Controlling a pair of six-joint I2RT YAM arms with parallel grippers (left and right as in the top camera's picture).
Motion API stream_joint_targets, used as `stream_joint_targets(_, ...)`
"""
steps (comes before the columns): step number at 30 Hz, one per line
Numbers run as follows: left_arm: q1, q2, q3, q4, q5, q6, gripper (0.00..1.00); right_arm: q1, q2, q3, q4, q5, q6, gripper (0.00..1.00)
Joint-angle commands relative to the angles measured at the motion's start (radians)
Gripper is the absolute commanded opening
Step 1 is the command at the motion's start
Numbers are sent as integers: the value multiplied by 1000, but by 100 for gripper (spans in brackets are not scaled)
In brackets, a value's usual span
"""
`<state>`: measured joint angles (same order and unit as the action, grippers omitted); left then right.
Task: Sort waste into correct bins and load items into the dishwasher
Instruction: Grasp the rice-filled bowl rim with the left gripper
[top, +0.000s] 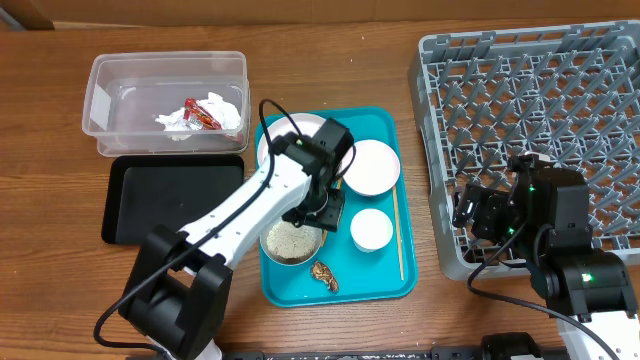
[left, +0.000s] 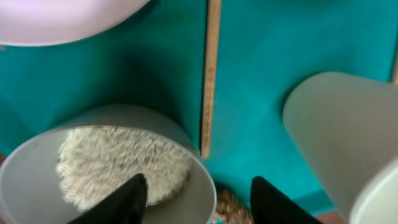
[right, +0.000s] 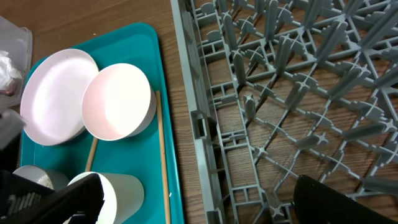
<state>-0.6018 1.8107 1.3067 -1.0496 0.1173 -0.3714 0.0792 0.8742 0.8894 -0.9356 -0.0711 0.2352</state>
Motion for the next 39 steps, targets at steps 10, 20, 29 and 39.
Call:
stream_joint_targets(10, -8, -3, -173, 162, 7, -26, 31, -2, -9, 29, 2, 2, 2, 100)
stream_joint_targets(20, -8, -4, -171, 164, 7, -26, 4, -2, -9, 29, 2, 2, 1, 100)
stream_joint_targets(29, -8, -7, -57, 32, -4, -26, 4, -2, -9, 29, 1, 2, 2, 100)
stream_joint_targets(39, 40, -69, 122, -114, -76, -36, 4, -2, -9, 29, -10, 2, 2, 100)
